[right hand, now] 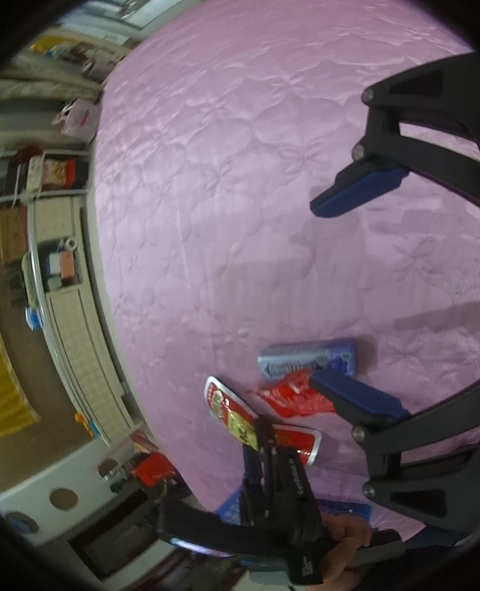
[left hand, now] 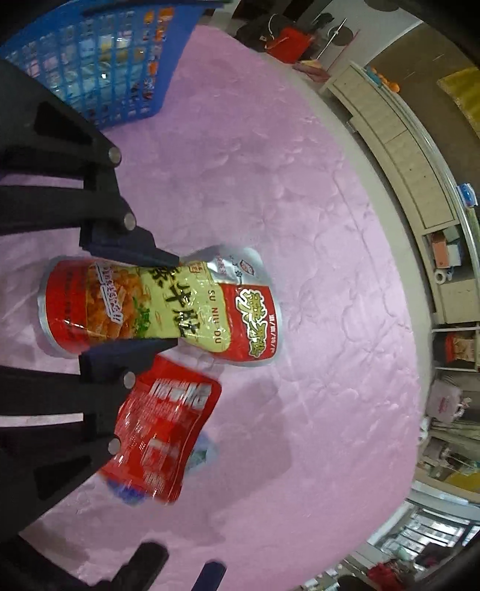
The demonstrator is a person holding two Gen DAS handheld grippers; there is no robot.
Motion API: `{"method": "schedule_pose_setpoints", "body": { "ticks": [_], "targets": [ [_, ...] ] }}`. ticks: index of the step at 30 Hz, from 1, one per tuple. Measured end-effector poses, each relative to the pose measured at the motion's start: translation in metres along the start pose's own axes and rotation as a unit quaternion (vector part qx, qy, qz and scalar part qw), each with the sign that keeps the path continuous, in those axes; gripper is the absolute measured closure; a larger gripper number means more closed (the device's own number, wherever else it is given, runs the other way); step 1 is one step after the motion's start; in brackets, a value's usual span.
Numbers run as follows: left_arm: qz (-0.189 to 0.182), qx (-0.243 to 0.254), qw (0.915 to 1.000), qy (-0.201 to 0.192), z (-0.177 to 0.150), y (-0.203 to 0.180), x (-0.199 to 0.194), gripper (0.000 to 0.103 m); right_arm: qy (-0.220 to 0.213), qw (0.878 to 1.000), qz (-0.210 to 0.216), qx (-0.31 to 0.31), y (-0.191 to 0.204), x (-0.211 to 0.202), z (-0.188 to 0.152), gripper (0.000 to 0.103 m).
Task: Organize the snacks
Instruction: 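Grasp the large red-yellow pouch with the left gripper while the right grasps the small red pouch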
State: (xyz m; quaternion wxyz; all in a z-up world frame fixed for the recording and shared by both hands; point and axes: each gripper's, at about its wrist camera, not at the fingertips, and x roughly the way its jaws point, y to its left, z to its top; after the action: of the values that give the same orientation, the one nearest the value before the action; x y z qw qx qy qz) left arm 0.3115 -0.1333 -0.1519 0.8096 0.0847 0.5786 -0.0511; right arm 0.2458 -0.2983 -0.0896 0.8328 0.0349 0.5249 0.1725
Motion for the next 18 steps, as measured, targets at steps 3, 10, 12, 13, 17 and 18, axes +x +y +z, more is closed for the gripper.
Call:
{"method": "schedule_pose_setpoints", "body": {
  "ticks": [3, 10, 12, 13, 17, 18],
  "targets": [
    [0.000, -0.005, 0.9999, -0.013, -0.011, 0.000, -0.018, 0.070, -0.007, 0.999, -0.002, -0.035, 0.012, -0.004, 0.004, 0.015],
    [0.007, -0.014, 0.9983, -0.057, -0.045, 0.005, -0.054, 0.070, 0.005, 0.993, 0.036, -0.116, 0.043, 0.004, 0.015, 0.015],
    [0.008, -0.024, 0.9975, -0.066, -0.056, 0.010, -0.058, 0.070, 0.012, 0.987, 0.036, -0.157, 0.057, 0.009, 0.013, 0.015],
    [0.011, -0.028, 0.9968, -0.074, -0.061, 0.009, -0.060, 0.070, 0.019, 0.982, 0.035, -0.183, 0.065, 0.013, 0.011, 0.015],
    [0.026, -0.030, 0.9944, -0.098, -0.079, 0.010, -0.076, 0.070, 0.035, 0.966, 0.027, -0.255, 0.090, 0.028, 0.008, 0.015],
    [0.026, -0.029, 0.9942, -0.100, -0.083, 0.010, -0.078, 0.070, 0.043, 0.960, 0.014, -0.275, 0.098, 0.035, 0.007, 0.015]
  ]
}}
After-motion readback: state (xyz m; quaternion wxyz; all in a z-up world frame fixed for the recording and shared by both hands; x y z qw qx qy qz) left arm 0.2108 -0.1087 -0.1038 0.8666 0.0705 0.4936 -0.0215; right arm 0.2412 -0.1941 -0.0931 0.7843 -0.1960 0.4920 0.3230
